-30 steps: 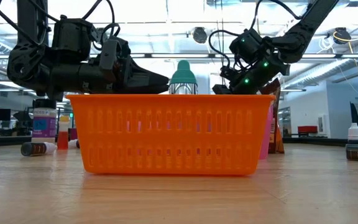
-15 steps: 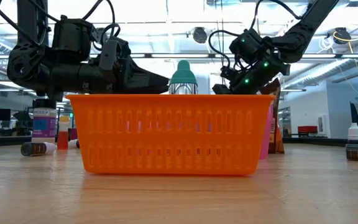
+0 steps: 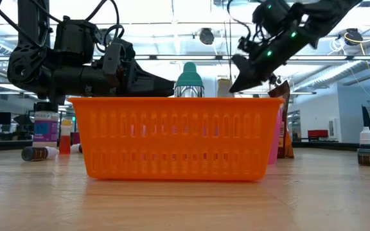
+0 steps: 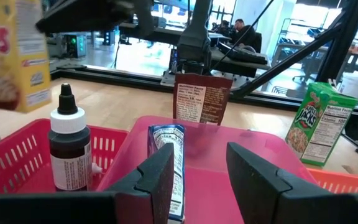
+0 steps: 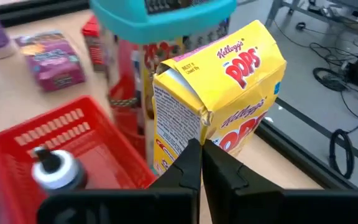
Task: Pick & Place Kitchen Items
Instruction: Put the yellow cereal box into the pink bin
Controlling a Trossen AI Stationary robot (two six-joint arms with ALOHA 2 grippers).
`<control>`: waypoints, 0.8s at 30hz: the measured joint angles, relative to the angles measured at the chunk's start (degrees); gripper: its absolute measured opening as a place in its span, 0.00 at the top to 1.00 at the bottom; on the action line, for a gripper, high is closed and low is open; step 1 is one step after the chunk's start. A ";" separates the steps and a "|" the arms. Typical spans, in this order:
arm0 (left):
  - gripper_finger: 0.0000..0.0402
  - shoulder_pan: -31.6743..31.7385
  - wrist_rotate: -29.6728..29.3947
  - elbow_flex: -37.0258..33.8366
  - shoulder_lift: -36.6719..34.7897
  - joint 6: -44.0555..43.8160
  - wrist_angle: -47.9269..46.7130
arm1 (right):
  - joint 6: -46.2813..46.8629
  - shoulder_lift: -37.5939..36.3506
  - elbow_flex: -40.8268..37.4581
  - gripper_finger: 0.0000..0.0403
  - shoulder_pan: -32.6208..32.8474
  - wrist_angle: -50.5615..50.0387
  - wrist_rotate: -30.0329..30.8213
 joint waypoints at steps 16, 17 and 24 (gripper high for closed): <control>0.63 0.01 -0.03 0.00 0.00 -0.02 0.96 | 3.54 -10.11 0.00 1.00 18.49 -6.24 -0.30; 0.63 0.01 -0.02 0.00 0.00 -0.02 0.96 | 3.89 -10.23 0.00 1.00 19.61 -6.72 -0.28; 0.63 0.01 -0.04 0.00 0.00 -0.09 0.98 | 5.73 -10.28 0.00 1.00 26.67 -7.27 0.44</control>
